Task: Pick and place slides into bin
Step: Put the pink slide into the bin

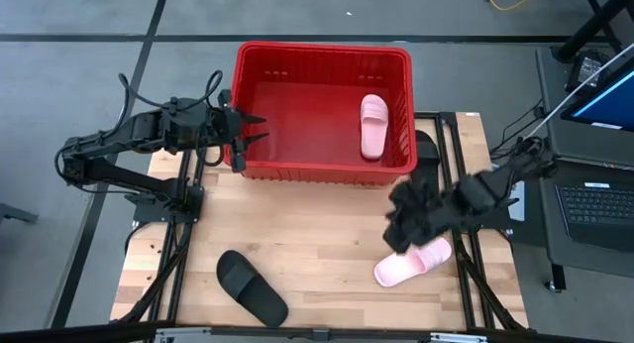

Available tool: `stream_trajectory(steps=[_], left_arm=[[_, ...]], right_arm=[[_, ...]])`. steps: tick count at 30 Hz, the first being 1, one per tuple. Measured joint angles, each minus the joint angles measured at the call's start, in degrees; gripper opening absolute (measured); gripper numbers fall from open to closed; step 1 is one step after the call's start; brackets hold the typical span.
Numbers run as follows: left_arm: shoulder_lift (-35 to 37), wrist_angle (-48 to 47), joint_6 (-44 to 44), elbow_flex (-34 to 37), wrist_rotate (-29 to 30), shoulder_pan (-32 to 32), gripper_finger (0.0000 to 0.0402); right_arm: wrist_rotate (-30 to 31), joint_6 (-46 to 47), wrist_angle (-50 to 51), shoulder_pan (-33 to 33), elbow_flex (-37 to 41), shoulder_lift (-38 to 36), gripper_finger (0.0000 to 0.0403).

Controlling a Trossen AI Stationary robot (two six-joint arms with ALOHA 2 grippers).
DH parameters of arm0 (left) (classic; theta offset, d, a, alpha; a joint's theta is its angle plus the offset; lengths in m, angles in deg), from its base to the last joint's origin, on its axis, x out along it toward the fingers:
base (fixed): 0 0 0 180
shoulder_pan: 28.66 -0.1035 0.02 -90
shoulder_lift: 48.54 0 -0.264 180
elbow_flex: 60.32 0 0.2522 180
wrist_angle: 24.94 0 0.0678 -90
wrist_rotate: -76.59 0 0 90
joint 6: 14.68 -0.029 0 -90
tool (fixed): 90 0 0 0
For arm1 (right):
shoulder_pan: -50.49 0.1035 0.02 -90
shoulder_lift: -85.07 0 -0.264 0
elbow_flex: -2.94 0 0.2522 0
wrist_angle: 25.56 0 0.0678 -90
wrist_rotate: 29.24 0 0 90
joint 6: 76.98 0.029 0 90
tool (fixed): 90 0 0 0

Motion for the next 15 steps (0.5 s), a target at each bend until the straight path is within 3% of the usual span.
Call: stream_trajectory(steps=[7,15], left_arm=[[0.01,-4.21,4.81,0.00,0.00,0.00,0.0143],[0.01,-8.44,7.69,0.00,0.02,0.00,0.0143]], right_arm=[[-8.48,9.75,3.37,4.98,-1.67,7.85,0.0001],[-10.40,15.70,15.16,8.99,-18.26,19.04,0.0000]])
